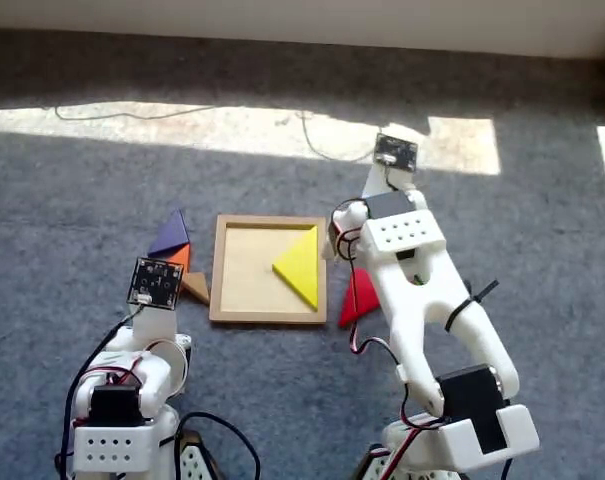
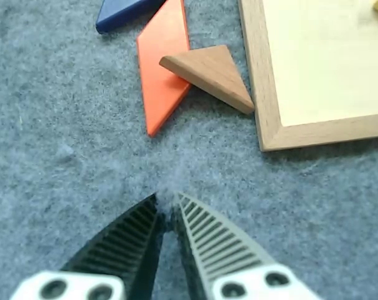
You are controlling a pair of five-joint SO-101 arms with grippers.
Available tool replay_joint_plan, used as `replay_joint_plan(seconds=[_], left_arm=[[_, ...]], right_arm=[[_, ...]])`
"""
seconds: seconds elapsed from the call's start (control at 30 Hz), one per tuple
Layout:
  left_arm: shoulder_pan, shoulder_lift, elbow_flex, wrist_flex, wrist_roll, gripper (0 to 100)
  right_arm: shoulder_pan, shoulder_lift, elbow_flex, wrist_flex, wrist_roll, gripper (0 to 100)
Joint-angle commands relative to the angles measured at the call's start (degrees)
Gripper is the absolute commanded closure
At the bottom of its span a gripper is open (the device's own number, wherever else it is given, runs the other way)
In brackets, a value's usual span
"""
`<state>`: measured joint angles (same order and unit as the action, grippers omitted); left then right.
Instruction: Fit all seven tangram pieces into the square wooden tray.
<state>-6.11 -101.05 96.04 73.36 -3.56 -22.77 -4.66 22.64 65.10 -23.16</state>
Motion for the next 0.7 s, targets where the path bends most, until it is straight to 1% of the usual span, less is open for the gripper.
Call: replay_joint_plan(seconds=[0.0,0.07,0.17,0.23,0.37,0.43,0.57,0.6,0.67], left_arm=[[0.22,-0.40,1.19,0.18,-0.26,99],[0.22,-0.40,1.19,0.18,-0.26,99],[0.22,-0.40,1.19,0.18,-0.26,99],[0.22,-0.40,1.19,0.18,-0.26,99],[0.22,-0.40,1.19,0.18,-0.26,99],[0.22,-0.40,1.19,0.18,-0.26,99],[0.22,-0.40,1.19,0.18,-0.26,99],[0.22,-0.40,1.19,0.18,-0.26,99],[0.22,-0.40,1.19,0.18,-0.26,99]], right_arm=[[-3.47,-3.03,-2.95,0.40,5.98,81.0],[-3.74,-3.03,-2.95,0.40,7.56,81.0],[-3.74,-2.77,-2.95,0.40,4.57,81.0],[-3.65,-2.68,-2.86,0.40,-1.41,81.0],[-2.07,-2.59,-2.68,0.31,-16.88,79.3],[-1.36,-2.51,-2.42,0.31,-21.27,73.0],[-0.92,1.63,-2.68,0.31,-28.75,56.3],[-0.92,3.30,-2.86,0.31,-30.24,53.7],[-0.92,7.08,-2.95,0.31,-32.35,52.3]])
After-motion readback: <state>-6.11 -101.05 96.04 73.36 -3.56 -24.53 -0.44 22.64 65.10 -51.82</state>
